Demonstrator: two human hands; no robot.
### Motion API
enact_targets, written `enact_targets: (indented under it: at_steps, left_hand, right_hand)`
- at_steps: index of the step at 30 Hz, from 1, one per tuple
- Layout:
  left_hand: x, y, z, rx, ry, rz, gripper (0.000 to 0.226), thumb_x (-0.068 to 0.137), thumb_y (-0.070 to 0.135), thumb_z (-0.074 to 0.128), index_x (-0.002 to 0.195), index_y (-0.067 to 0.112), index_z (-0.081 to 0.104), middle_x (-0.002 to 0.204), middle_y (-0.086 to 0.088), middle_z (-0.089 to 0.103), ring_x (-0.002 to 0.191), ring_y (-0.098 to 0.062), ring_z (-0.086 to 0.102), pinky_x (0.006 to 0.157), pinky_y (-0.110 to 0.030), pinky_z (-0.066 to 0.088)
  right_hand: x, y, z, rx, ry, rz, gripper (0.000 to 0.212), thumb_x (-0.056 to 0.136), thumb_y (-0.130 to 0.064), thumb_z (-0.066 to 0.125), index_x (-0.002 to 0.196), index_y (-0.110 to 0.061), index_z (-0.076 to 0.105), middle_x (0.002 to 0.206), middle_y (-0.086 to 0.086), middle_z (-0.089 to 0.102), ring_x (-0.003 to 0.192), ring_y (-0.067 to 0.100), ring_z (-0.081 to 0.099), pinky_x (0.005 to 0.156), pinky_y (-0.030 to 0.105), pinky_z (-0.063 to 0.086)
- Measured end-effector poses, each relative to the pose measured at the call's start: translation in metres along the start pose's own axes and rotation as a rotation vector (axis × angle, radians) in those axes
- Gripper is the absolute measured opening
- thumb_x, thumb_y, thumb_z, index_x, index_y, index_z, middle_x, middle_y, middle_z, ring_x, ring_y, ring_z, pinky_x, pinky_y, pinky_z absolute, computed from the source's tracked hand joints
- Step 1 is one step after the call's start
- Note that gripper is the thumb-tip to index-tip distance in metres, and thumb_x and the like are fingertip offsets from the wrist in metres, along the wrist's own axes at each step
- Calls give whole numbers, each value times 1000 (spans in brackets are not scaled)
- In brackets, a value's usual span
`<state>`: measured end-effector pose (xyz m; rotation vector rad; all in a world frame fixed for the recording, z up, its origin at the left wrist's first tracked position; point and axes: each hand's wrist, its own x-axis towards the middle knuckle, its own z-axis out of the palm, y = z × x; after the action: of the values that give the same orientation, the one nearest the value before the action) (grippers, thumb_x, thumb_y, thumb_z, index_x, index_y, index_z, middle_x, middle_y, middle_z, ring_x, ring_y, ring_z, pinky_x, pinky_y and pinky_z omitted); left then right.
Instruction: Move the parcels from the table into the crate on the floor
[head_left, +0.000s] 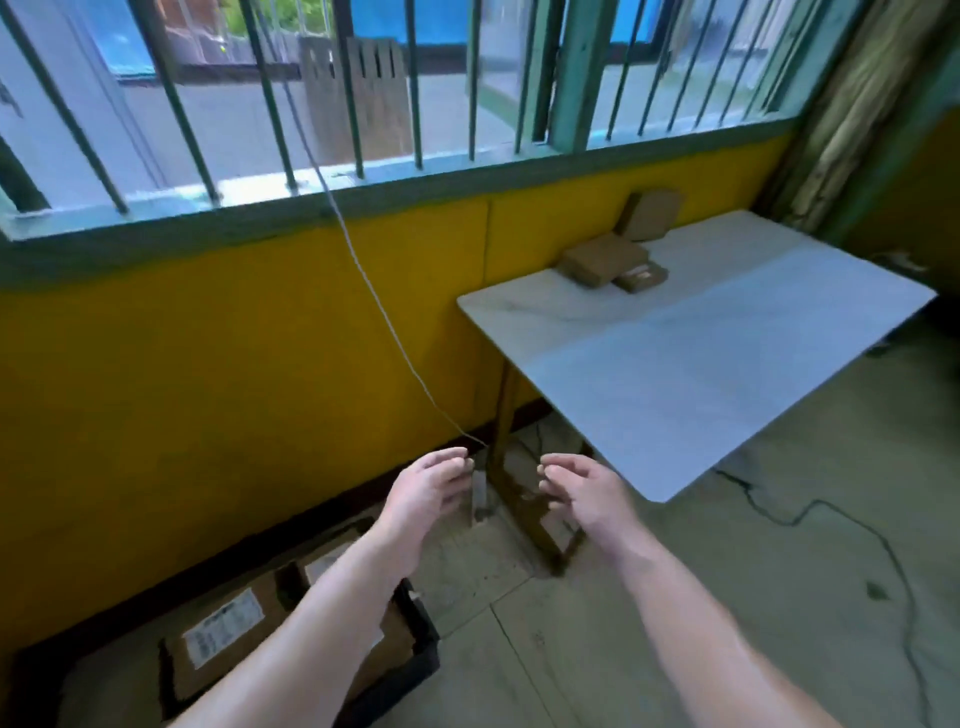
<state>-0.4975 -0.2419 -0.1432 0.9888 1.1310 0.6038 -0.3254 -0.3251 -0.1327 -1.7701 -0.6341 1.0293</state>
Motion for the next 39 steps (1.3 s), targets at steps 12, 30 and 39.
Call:
enact_targets:
  at_steps: [12,30,39]
  left_hand:
    - [40,30,308,65,-198,-41,21,100,20,54,118,17,64,118,0,69,109,-17,64,100,-33,47]
    - [253,86,496,-50,-78,-21,20,97,17,55,113,19,67,111,4,72,103,-12,67,78,-24,50]
    - [346,125,515,-146,142,-36,14,97,16,55,105,19,66,105,3,71,96,-12,66,84,-28,47]
  right_hand:
    - [75,15,-289,134,188,30,12,95,-14,58,99,-17,69,101,3,71,96,18,66,81,32,54]
    - [324,-50,-435,75,48,48,11,95,-17,59,99,-19,70,103,3,70,98,17,66,80,29,54]
    - [458,-97,-447,9,-146,88,11,95,-13,60,100,-13,69,103,6,69,92,19,65,77,29,52]
